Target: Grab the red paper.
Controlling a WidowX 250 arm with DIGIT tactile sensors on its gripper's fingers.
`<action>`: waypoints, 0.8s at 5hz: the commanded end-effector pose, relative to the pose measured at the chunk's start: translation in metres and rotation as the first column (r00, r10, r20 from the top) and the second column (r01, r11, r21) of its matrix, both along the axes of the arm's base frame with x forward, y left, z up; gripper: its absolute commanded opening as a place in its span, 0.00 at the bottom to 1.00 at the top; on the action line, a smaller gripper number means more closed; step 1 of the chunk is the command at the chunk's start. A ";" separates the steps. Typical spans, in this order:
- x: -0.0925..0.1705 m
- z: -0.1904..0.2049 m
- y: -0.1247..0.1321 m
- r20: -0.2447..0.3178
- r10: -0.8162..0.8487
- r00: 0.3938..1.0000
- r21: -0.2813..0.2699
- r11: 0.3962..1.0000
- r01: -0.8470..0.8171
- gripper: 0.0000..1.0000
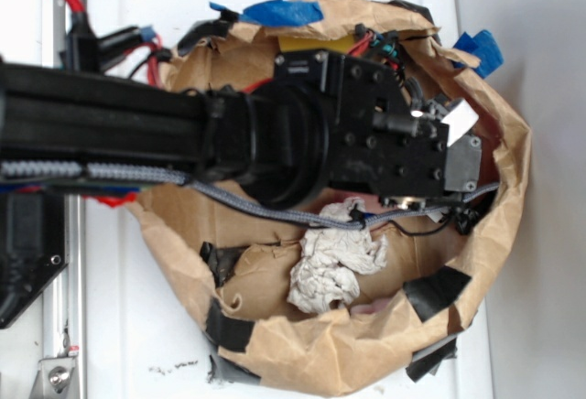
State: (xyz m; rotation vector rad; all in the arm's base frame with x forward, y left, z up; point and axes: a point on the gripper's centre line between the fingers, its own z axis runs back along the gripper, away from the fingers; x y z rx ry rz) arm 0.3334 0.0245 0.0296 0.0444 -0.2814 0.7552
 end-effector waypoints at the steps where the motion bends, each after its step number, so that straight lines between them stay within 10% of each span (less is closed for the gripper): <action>1: -0.018 0.040 -0.005 -0.049 -0.256 0.965 0.006 0.966 0.257 0.00; 3: -0.063 0.103 -0.001 -0.284 -0.606 0.743 -0.113 0.791 0.601 0.00; 4: -0.072 0.125 0.004 -0.292 -0.731 0.617 -0.103 0.666 0.739 0.00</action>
